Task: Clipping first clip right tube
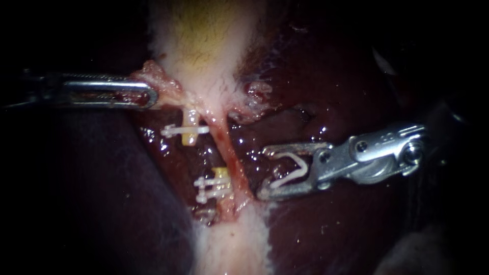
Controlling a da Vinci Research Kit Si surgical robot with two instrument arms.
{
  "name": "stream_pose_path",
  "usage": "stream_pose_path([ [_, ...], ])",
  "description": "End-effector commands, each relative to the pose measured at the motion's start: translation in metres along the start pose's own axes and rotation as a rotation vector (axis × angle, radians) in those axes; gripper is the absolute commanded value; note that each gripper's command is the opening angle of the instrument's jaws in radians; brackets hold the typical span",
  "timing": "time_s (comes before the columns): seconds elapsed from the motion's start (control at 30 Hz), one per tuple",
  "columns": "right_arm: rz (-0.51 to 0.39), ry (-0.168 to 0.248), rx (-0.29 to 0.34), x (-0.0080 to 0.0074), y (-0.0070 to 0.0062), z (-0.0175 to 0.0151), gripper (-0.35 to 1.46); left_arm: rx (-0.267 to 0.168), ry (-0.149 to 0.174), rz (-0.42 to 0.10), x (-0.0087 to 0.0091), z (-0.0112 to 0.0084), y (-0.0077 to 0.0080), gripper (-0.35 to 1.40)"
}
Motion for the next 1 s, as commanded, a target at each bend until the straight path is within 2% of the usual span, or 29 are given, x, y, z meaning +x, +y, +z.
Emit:
stream_pose_path([
  [0.03, 0.006, 0.000, 0.001, -0.0002, 0.0001, 0.0005, 0.50, 0.001, 0.000, 0.000, 0.0000, 0.0000, 0.0000, -0.35],
  [0.27, 0.045, -0.006, 0.026, -0.0013, 0.0006, 0.0045, 0.50, 0.001, 0.000, 0.000, 0.0000, 0.0002, -0.0001, -0.35],
  [0.47, 0.079, -0.007, 0.066, -0.0006, 0.0009, 0.0071, 0.50, 0.002, 0.001, 0.000, 0.0000, 0.0003, -0.0001, -0.35],
  [0.73, 0.130, 0.088, 0.139, 0.0006, 0.0006, 0.0084, 0.49, 0.002, 0.001, 0.000, 0.0000, 0.0004, -0.0002, -0.35],
  [1.0, 0.130, 0.093, 0.215, 0.0013, -0.0010, 0.0073, 0.48, 0.001, 0.000, 0.000, 0.0000, 0.0001, -0.0004, -0.35],
])
